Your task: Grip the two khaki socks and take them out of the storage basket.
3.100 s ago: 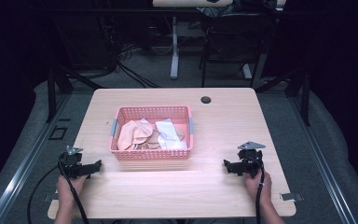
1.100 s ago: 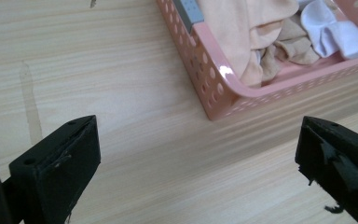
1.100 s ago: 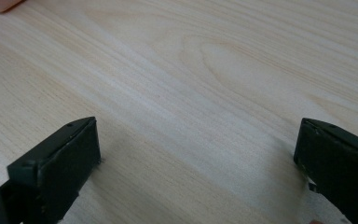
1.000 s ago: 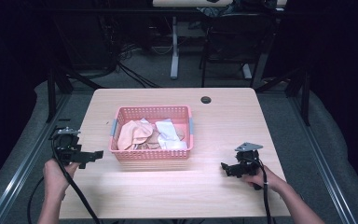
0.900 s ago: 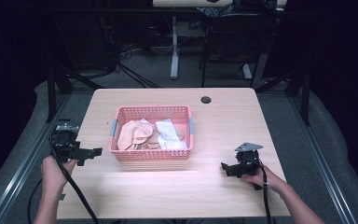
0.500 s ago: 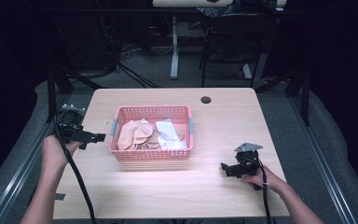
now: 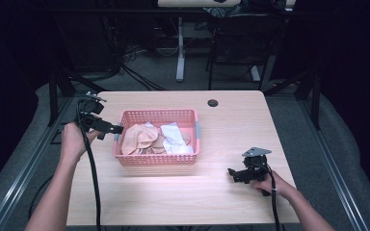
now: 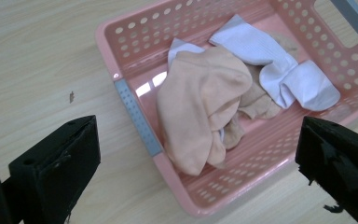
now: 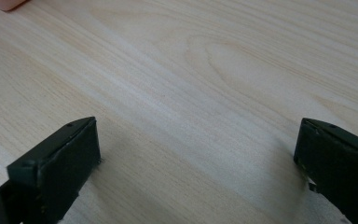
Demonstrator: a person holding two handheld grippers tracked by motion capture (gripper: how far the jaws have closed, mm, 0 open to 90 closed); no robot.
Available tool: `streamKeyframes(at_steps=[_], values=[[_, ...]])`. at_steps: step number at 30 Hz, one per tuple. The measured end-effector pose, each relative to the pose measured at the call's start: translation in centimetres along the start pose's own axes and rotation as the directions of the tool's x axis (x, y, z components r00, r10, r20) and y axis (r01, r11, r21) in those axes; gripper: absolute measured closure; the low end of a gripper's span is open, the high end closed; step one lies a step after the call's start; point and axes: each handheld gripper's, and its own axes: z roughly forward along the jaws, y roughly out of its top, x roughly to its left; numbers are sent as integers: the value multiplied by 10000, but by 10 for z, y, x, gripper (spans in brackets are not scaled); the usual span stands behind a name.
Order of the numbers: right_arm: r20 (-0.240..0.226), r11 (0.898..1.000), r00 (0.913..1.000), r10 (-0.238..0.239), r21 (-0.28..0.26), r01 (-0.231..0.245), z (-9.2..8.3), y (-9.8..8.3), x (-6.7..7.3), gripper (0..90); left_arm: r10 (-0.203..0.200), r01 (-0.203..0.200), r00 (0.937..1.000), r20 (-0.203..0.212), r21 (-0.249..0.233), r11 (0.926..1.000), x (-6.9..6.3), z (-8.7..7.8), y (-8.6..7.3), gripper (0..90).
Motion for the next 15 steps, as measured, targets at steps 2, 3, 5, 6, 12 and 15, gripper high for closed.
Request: streamKeyframes(at_steps=[2,3,5,6,12,15], values=[[-6,10000,10000,-32,-37,32,0,0,0,0,35,-36,9999,117,82,10000,-1,8,6,1],[-5,10000,10000,-34,-33,34,0,0,0,0,96,-98,9999,113,210,9997,-3,15,11,1],[-9,10000,10000,-15,-14,15,0,0,0,0,145,-153,9997,178,412,9990,-5,22,17,1],[-9,10000,10000,-15,-14,15,0,0,0,0,145,-153,9997,178,412,9990,-5,22,17,2],[-47,10000,10000,-42,0,42,0,0,0,0,433,-445,9989,159,882,9951,-11,43,30,8],[-34,10000,10000,-61,-42,61,0,0,0,0,537,-548,9985,125,1154,9918,-16,56,34,125]])
